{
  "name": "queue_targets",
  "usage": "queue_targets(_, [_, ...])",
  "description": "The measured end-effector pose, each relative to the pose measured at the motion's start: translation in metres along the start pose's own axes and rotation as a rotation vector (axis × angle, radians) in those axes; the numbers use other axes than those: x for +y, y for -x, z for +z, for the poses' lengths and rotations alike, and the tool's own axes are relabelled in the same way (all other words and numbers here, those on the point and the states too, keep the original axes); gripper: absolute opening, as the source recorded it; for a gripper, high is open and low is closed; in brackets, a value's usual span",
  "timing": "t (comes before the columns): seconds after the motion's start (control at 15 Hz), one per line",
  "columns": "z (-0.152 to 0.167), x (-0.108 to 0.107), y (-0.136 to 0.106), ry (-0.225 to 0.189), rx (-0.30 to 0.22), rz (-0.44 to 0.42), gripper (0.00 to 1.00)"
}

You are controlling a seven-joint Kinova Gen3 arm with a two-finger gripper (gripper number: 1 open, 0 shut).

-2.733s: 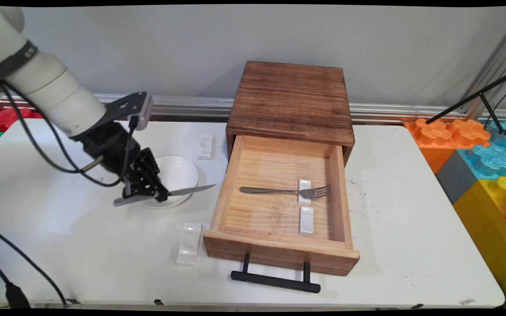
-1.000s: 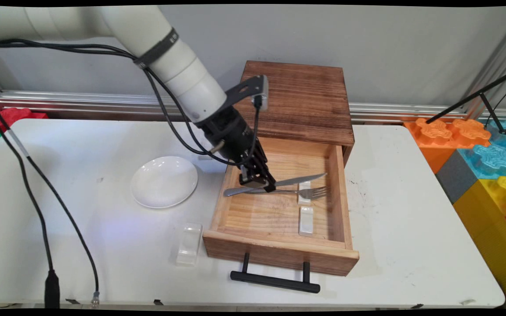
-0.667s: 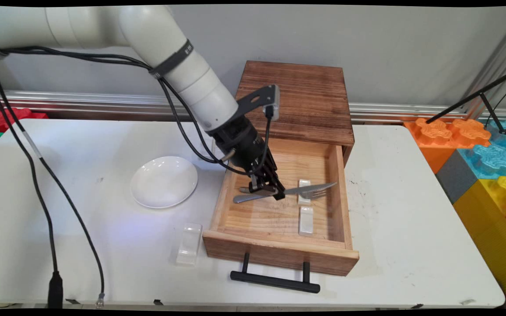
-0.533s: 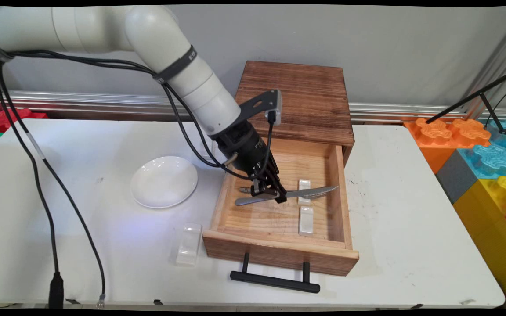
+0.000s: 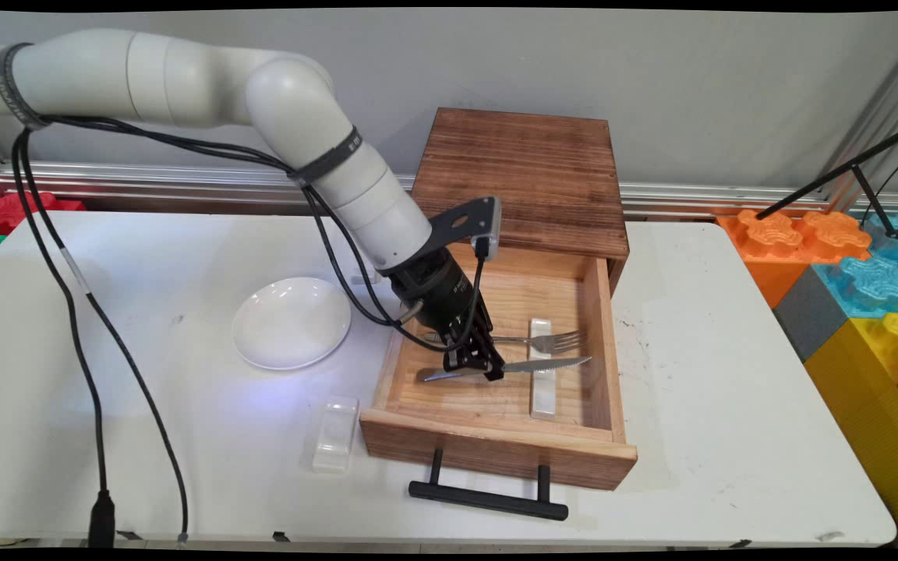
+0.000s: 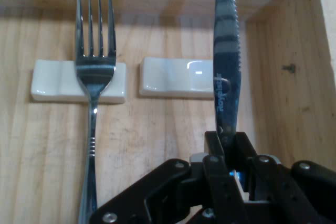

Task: Place the picked object into the drawer

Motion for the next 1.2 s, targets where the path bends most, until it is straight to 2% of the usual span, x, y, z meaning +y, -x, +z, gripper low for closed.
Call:
queue_targets(0.53, [0.027, -0.005, 0.013, 0.002, -0.007, 0.041, 0.0])
queue_targets(1.2, [0.046, -0.013, 0.018, -0.002, -0.005, 0.092, 0.0])
